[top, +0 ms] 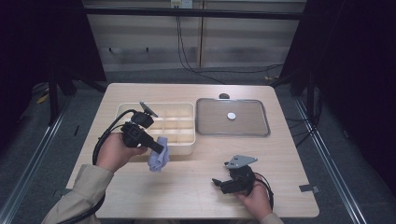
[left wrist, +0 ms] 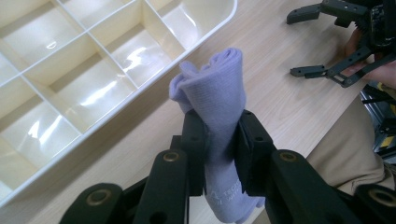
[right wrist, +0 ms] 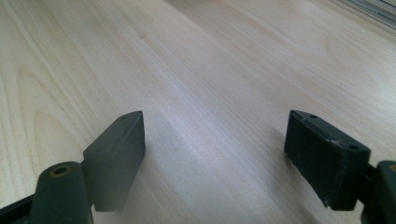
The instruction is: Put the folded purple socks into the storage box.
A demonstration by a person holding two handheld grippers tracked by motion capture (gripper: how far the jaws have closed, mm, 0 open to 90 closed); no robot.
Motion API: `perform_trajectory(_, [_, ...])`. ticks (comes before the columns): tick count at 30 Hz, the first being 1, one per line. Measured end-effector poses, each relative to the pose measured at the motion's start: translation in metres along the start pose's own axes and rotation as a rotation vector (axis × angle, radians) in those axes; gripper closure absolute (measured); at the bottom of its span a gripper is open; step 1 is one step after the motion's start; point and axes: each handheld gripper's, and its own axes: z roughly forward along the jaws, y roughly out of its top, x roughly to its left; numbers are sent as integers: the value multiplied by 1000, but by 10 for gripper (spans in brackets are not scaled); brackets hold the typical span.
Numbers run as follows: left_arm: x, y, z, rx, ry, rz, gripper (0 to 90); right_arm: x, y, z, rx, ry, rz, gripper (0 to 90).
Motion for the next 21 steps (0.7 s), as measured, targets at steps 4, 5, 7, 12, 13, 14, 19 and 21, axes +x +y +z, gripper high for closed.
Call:
perform_trajectory(4, [5, 0, -7, -3, 8, -14, 754, 0, 0, 0, -2, -1, -4, 203])
perform_trajectory(5, [7, 0, -9, 1, 14, -13, 754, 0, 0, 0, -2, -1, -3, 203])
perform_trajectory(7, [9, 0, -13, -7, 15, -20, 754, 0, 0, 0, -2, -1, -3, 203])
perform_trajectory(12, [15, 0, -21, -12, 22, -27, 753, 0, 0, 0, -2, -1, -3, 203])
perform_trajectory(13, [16, 0, -22, -13, 26, -31, 753, 0, 0, 0, -2, -1, -2, 203])
perform_trajectory(14, [17, 0, -23, -10, 26, -33, 753, 0, 0, 0, -3, -1, -4, 203])
perform_trajectory(19, [24, 0, -31, -25, 35, -52, 753, 0, 0, 0, -2, -1, -3, 203])
perform_trajectory(21, [27, 0, -33, -26, 41, -53, 753, 0, 0, 0, -2, -1, -2, 203])
